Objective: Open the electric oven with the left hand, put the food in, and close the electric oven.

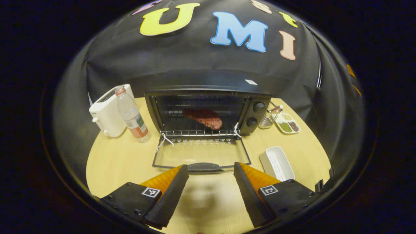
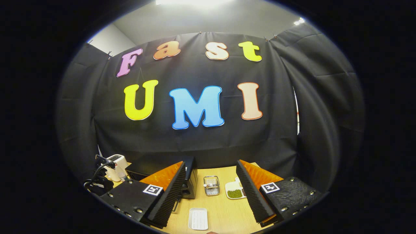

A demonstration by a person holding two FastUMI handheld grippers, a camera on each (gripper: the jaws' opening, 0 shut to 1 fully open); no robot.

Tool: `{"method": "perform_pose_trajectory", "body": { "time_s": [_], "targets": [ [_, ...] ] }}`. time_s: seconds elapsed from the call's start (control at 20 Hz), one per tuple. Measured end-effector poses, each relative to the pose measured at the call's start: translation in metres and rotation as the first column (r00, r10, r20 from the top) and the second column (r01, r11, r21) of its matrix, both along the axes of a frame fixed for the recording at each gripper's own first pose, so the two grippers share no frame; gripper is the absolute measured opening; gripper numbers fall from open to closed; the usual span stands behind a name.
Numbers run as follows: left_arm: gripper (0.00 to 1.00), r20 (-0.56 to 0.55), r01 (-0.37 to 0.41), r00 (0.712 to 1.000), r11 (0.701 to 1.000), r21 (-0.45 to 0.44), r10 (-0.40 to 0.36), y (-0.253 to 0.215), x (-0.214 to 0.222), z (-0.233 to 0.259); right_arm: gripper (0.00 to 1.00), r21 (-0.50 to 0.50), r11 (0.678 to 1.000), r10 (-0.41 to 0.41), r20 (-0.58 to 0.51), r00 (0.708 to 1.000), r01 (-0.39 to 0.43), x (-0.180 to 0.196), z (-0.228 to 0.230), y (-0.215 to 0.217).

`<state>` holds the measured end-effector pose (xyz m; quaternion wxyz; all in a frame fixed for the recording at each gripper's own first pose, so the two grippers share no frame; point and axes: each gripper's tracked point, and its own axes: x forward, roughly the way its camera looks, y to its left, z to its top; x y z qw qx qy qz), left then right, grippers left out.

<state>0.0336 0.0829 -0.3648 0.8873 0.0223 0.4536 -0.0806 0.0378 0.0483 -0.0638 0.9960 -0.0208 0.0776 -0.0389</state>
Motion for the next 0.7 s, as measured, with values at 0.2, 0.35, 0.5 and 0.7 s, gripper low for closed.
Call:
{"method": "perform_pose_trajectory", "body": {
  "time_s": [0.2, 0.35, 0.5, 0.7],
  "targets": [
    [0.95, -0.072, -0.002, 0.997, 0.999, 0.035, 0.004, 0.010, 0.002, -0.025, 0.94, 0.010, 0.999, -0.035, -0.014, 0.999, 0.035, -0.003, -0.007, -0.013],
    [0.95, -0.131, 0.027, 0.991, 0.998, 0.060, -0.019, 0.010, 0.002, -0.045, 0.94, 0.013, 0.998, -0.062, -0.028, 0.998, 0.063, -0.009, -0.011, -0.024],
    [0.95, -0.190, 0.055, 0.981, 0.995, 0.085, -0.038, 0.010, -0.002, -0.062, 0.94, 0.016, 0.996, -0.088, -0.036, 0.995, 0.088, -0.012, -0.012, -0.035],
    [0.95, -0.259, 0.073, 0.965, 0.993, 0.094, -0.046, 0.013, -0.005, -0.085, 0.94, 0.017, 0.993, -0.114, -0.042, 0.993, 0.115, -0.016, -0.012, -0.047]
  ]
}}
